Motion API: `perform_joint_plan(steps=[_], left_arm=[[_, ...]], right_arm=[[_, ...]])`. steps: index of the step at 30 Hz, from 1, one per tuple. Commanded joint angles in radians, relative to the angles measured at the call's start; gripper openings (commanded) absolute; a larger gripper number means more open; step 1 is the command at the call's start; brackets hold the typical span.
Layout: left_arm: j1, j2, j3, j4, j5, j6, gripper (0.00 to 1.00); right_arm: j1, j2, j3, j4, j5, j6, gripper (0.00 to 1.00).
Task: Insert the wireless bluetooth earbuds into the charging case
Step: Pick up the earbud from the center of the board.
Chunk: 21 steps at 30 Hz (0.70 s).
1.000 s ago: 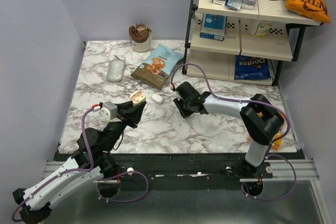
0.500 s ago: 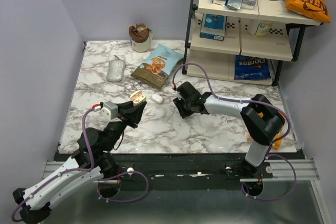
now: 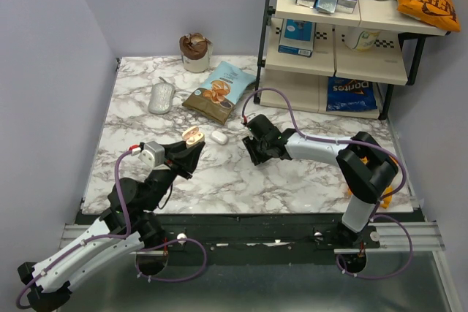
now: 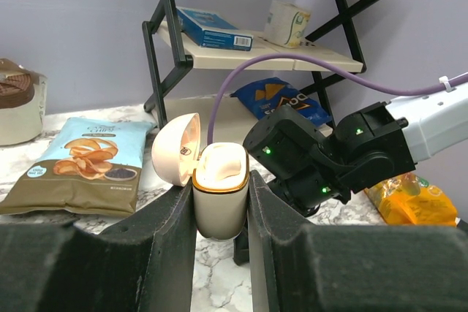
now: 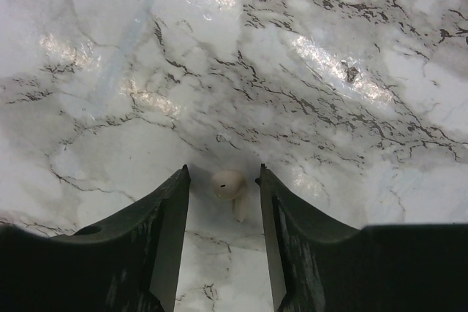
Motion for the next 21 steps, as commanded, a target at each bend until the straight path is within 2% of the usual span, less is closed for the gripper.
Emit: perform_joint_plan(steps=[1, 14, 17, 18, 20, 21], left_arm=[[-0.004, 0.006, -0.005, 0.025, 0.019, -0.012, 0.0], [-0.004, -0.002, -0.005, 0.019, 0.02, -0.015, 0.0], [-0.004, -0.003, -0.007, 0.019, 0.022, -0.017, 0.0], [-0.004, -0.003, -0.005, 0.021, 0.022, -0.017, 0.0], [-0.004, -0.002, -0.007, 0.021, 0.023, -0.018, 0.0], [-0.004, -0.002, -0.005, 0.021, 0.023, -0.02, 0.0]], right_arm=[[0.014, 0.013, -0.035, -0.13, 0.004, 0.019, 0.5], [0.02, 0.025, -0.034, -0.152, 0.021, 0.046, 0.25], [0.022, 0.013, -0.045, -0.149, 0.036, 0.065, 0.17], [0.022, 0.008, -0.046, -0.147, 0.037, 0.069, 0.09], [0.022, -0.014, -0.051, -0.142, 0.06, 0.101, 0.01], [0.02, -0.027, -0.052, -0.138, 0.068, 0.115, 0.01]])
